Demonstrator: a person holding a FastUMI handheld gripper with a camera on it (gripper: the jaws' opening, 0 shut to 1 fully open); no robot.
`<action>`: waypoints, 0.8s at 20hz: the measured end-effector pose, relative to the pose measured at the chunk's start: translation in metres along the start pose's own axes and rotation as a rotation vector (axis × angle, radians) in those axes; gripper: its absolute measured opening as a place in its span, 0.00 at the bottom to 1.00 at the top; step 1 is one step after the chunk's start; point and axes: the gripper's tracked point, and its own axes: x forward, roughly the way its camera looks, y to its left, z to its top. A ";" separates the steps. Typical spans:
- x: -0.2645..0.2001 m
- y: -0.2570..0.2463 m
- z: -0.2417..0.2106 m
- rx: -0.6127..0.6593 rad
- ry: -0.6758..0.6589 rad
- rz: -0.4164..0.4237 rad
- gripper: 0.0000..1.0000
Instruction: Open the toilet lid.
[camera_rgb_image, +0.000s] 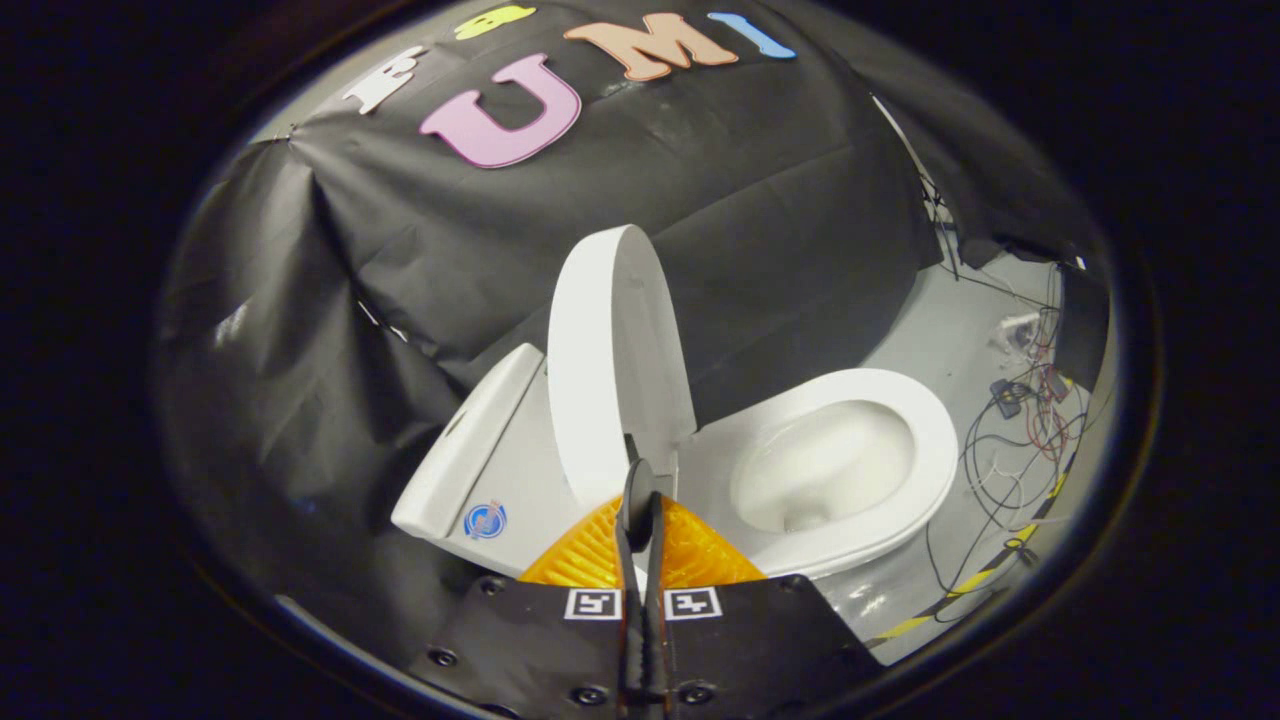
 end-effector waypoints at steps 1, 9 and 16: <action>-0.001 -0.002 0.000 -0.017 0.008 0.000 0.01; -0.001 -0.001 -0.002 -0.089 0.024 0.007 0.01; 0.001 -0.002 -0.001 -0.140 0.023 0.037 0.01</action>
